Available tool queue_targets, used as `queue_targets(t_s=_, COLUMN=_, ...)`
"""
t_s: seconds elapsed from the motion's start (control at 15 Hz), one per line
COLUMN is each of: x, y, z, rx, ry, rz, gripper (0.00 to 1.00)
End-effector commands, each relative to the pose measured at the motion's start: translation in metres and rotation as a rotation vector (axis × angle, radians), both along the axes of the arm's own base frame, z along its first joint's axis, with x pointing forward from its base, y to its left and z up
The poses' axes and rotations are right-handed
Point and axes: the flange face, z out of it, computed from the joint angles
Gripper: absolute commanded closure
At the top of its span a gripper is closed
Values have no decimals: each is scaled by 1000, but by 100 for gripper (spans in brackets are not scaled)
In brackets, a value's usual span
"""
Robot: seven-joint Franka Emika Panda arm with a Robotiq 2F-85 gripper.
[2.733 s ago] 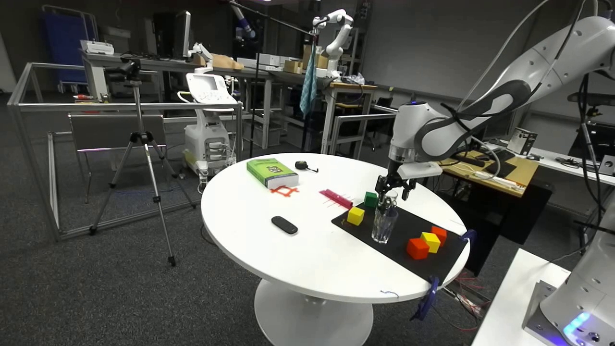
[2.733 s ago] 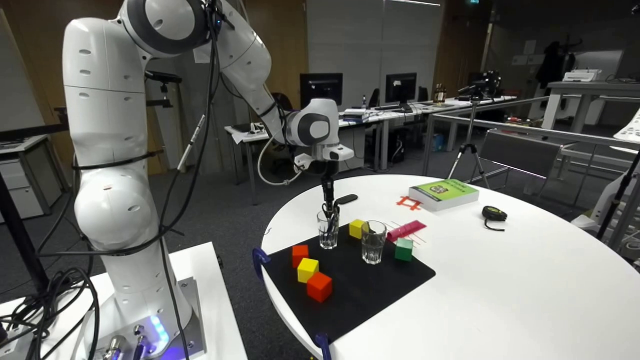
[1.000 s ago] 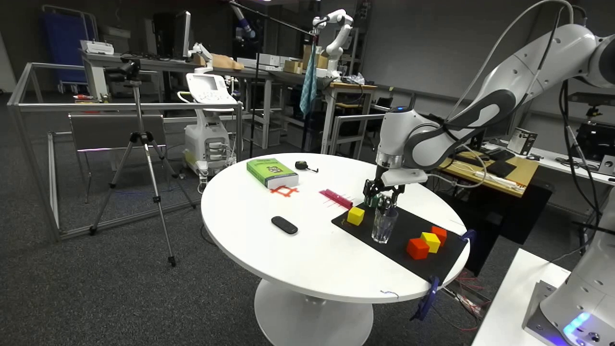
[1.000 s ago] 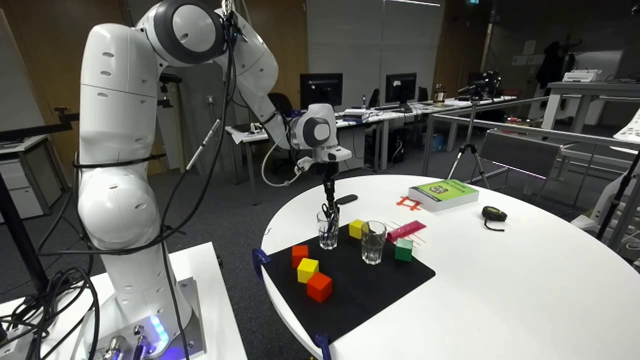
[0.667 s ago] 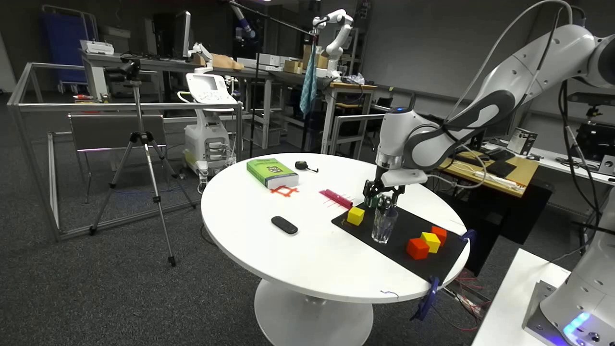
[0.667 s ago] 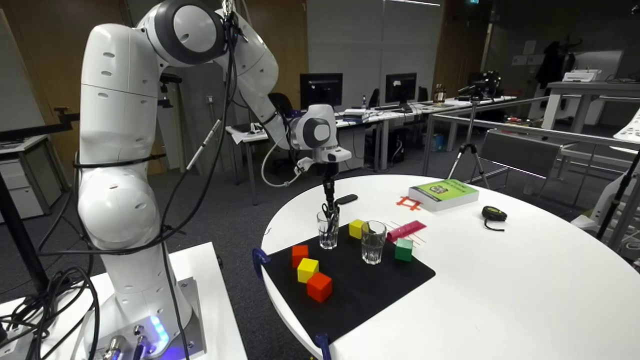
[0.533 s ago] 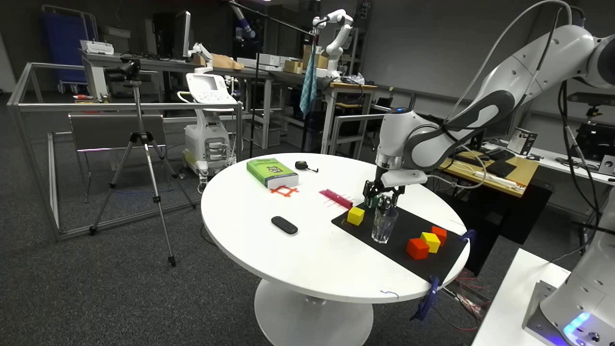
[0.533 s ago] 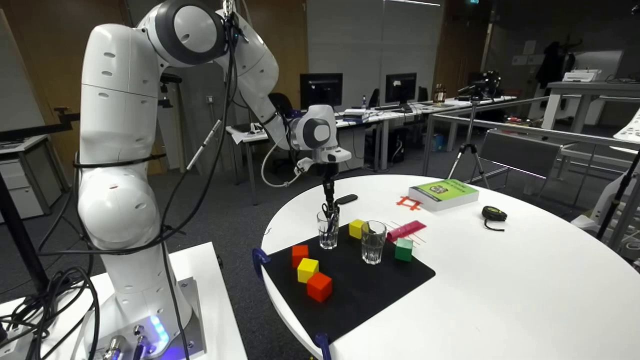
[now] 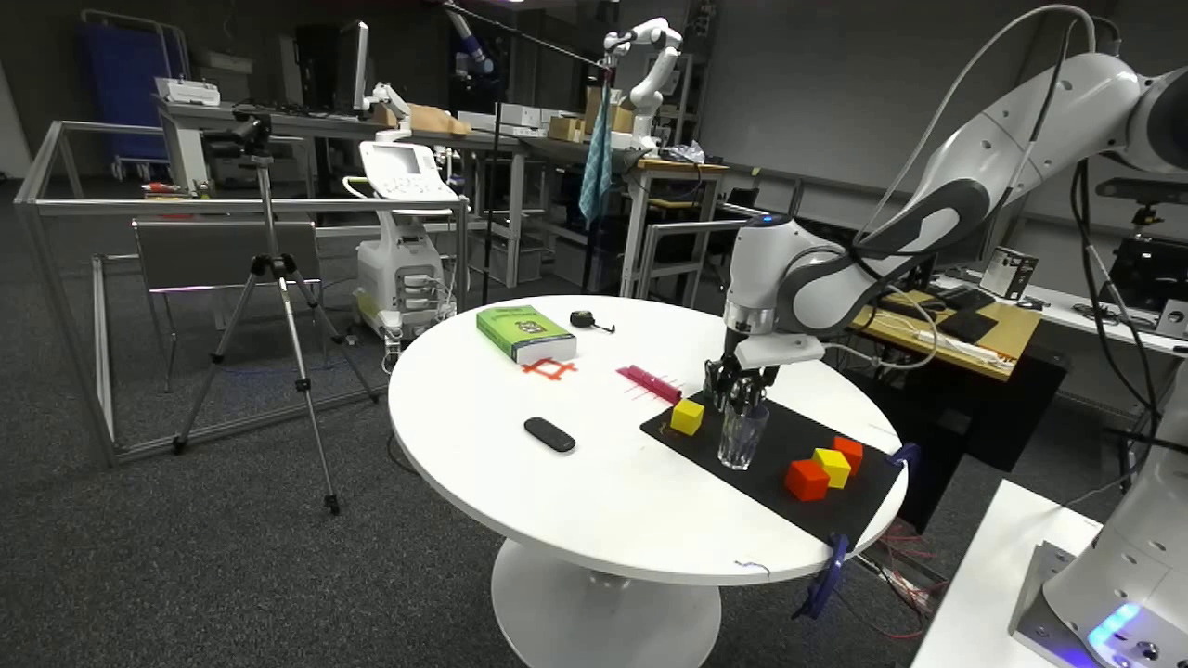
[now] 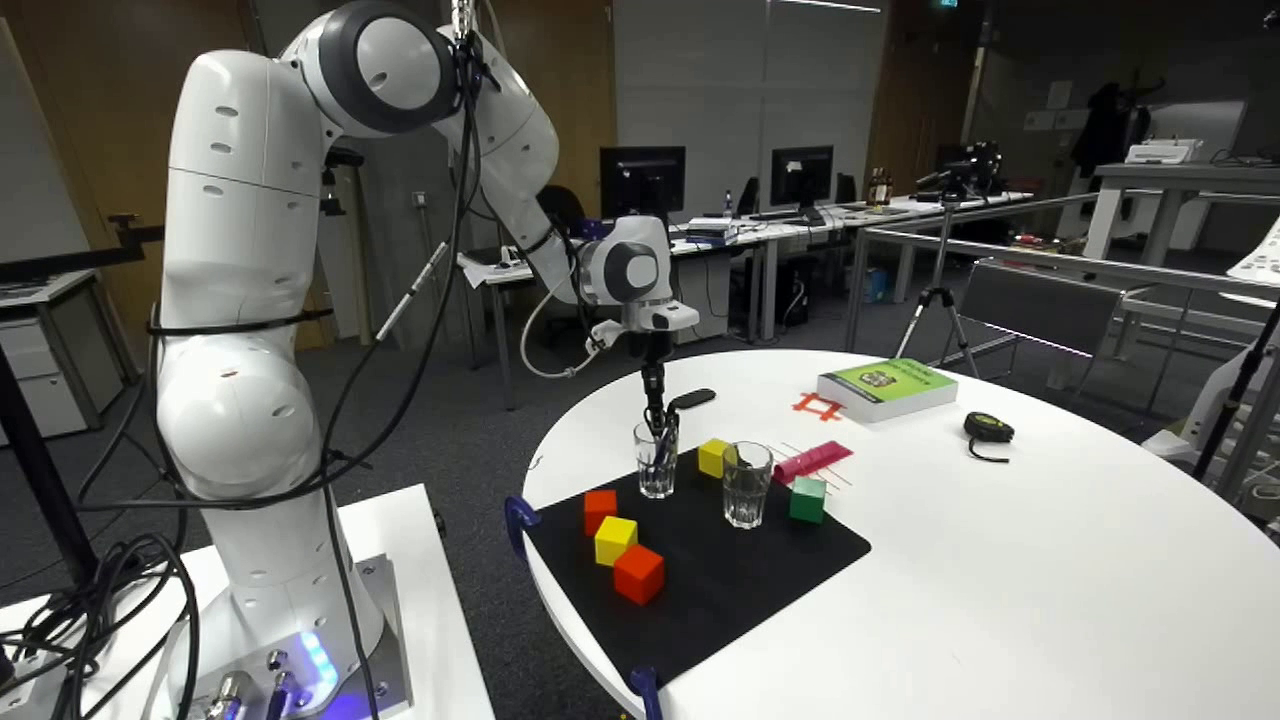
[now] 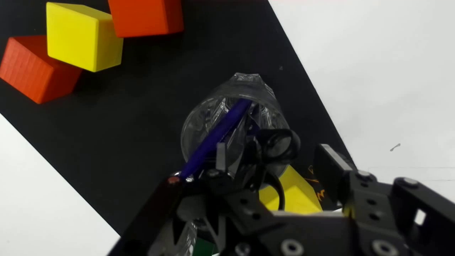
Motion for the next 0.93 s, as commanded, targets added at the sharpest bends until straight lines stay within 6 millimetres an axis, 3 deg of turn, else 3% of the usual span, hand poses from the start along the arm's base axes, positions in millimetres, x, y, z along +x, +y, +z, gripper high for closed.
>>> queue_targets(t_s=0.0, x=3, y=2, z=2, rx=-1, ry=11, rz=-13, gripper=62)
queue_targets(t_s=0.33, x=3, y=2, z=2, rx=-3, ry=14, rz=-11, gripper=100)
queue_targets(t_s=0.87, x=1, y=-1, z=12, rx=-9, ry=32, rz=5, gripper=96)
